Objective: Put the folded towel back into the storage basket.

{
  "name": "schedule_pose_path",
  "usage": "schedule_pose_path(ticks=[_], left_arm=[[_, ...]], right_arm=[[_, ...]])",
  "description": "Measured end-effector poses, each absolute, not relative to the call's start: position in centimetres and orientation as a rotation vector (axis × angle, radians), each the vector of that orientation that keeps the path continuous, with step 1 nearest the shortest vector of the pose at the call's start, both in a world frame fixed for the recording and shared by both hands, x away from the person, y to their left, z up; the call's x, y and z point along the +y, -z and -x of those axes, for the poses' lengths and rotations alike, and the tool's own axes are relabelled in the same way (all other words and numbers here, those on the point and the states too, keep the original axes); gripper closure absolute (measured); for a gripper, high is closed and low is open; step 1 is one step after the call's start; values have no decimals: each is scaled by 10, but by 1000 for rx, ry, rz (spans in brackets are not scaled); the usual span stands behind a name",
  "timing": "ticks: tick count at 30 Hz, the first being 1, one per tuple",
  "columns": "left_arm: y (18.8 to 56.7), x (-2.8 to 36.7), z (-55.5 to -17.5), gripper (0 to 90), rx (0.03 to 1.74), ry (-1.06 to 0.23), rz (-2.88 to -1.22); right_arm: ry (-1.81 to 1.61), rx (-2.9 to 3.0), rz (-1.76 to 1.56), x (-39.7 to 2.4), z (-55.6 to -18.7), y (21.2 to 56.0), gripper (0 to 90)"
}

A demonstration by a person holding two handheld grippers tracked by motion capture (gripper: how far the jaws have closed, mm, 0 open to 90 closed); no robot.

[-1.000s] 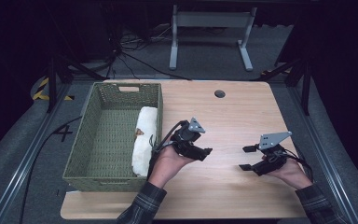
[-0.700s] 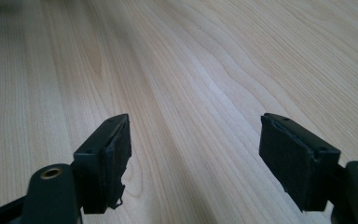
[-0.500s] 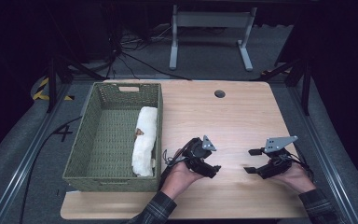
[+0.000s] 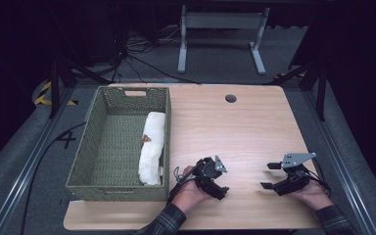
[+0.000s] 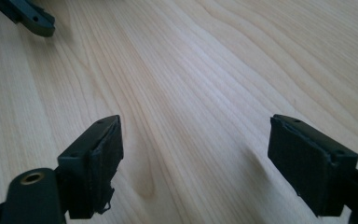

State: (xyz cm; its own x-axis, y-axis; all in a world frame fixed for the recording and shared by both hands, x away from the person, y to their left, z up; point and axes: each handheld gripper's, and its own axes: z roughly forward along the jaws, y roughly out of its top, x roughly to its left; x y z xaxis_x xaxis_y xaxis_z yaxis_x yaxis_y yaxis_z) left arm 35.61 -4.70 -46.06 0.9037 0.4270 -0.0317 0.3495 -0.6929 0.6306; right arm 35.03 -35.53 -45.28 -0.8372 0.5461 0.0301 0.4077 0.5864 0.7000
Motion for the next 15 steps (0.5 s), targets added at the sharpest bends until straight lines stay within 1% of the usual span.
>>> schedule_pose_path(ticks=[4,7,10,15], left_arm=[[465,-46,-357,125,548,-179,-2396],[467,-48,-356,90,538,-183,-2389],[470,-48,-356,51,521,-188,-2376],[474,-47,-355,17,501,-191,-2339]], right_arm=[[-1072,2605,-796,-362,-349,460,182],[-1054,2584,-785,-364,-350,464,177],[-1065,2557,-778,-365,-351,466,150],[-1085,2552,-783,-366,-351,468,126]])
